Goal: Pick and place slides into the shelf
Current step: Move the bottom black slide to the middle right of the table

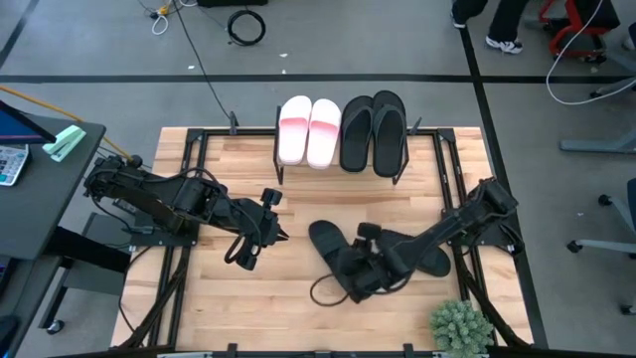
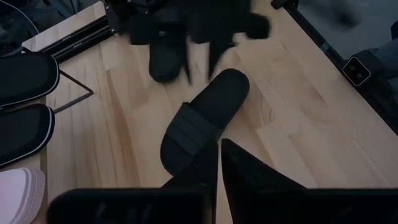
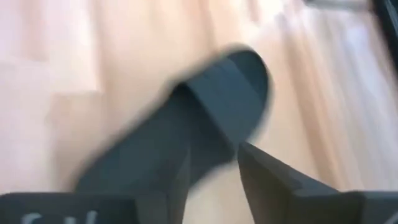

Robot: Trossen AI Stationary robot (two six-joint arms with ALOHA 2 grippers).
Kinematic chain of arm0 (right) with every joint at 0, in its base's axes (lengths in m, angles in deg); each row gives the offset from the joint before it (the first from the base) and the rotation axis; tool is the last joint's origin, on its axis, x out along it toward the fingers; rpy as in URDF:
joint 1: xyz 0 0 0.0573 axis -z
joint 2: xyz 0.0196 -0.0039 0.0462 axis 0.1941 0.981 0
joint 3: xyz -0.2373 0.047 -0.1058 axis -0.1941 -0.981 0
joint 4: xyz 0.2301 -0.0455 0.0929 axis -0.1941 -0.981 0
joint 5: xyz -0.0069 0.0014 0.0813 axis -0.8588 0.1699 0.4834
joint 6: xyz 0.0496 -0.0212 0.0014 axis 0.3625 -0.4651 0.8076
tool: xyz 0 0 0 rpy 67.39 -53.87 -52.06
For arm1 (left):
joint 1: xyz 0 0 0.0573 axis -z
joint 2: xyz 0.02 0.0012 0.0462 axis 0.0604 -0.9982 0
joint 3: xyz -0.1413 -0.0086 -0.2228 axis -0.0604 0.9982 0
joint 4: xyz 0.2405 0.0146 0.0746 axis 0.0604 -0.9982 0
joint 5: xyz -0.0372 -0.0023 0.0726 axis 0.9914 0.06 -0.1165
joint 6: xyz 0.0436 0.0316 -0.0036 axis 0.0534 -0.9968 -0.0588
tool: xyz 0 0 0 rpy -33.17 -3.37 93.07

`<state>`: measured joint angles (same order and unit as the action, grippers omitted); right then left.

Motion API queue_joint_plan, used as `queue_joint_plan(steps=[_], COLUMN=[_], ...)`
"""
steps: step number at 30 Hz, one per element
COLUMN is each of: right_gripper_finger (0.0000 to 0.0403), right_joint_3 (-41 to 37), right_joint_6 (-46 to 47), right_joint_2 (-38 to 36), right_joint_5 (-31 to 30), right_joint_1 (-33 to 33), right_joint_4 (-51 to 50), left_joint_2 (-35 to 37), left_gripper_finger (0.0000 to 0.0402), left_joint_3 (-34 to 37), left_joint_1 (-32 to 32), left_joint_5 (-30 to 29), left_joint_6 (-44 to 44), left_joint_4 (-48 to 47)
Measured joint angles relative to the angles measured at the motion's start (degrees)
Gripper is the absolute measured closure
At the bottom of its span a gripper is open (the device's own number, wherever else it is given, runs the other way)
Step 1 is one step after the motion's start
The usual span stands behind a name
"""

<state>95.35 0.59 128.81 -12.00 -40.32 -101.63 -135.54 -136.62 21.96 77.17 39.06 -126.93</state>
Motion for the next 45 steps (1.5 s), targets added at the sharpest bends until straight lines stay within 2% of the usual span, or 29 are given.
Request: queue_joint_plan(steps=[4, 8, 10, 16, 19, 23, 28, 33, 39, 42, 45], right_gripper_finger=[0.0224, 0.0193, 0.0184, 0.0183, 0.0196, 0.0224, 0.0282, 0.0382, 0.0378, 0.0392, 0.0391], right_joint_3=[-1.2, -1.5, -1.5, -1.5, -1.5, -1.7, -1.7, -1.6, -1.7, -1.7, -1.7], right_joint_6=[-9.8, -17.3, -19.0, -19.9, -21.4, -23.1, -23.4, -13.3, 0.5, 4.4, 6.0], right_joint_2=[2.0, 5.2, 5.7, 6.5, 7.3, 8.4, 8.7, 8.2, 8.2, 8.1, 8.1], right_joint_5=[1.7, -1.8, -3.8, -1.2, 3.8, 5.0, 0.7, -4.6, -14.3, -15.9, -15.9], right_joint_1=[0.0, 1.2, 2.2, 6.5, 8.6, 10.4, 11.6, 12.2, 11.7, 12.4, 14.1], right_joint_4=[9.8, 9.6, 10.0, 10.7, 11.9, 12.7, 13.3, 10.0, -3.5, -11.7, -14.7], left_joint_2=[0.0, 0.0, 0.0, 0.0, 0.0, 0.0, 0.0, 0.0, 0.0, 0.0, 0.0], left_gripper_finger=[0.0374, 0.0381, 0.0384, 0.0379, 0.0375, 0.0378, 0.0387, 0.0383, 0.0378, 0.0383, 0.0388], left_joint_3=[0.0, 0.0, 0.0, 0.0, 0.0, 0.0, 0.0, 0.0, 0.0, 0.0, 0.0], left_joint_1=[0.0, 0.0, 0.0, 0.0, 0.0, 0.0, 0.0, 0.0, 0.0, 0.0, 0.0], left_joint_5=[0.0, 0.0, 0.0, 0.0, 0.0, 0.0, 0.0, 0.0, 0.0, 0.0, 0.0], left_joint_6=[0.0, 1.0, 1.5, 1.5, 1.5, 1.5, 1.5, 1.7, 3.4, 3.4, 3.2], left_joint_4=[0.1, 0.0, 0.0, 0.0, -0.1, -0.2, -0.5, -1.3, -2.5, -2.6, -2.6])
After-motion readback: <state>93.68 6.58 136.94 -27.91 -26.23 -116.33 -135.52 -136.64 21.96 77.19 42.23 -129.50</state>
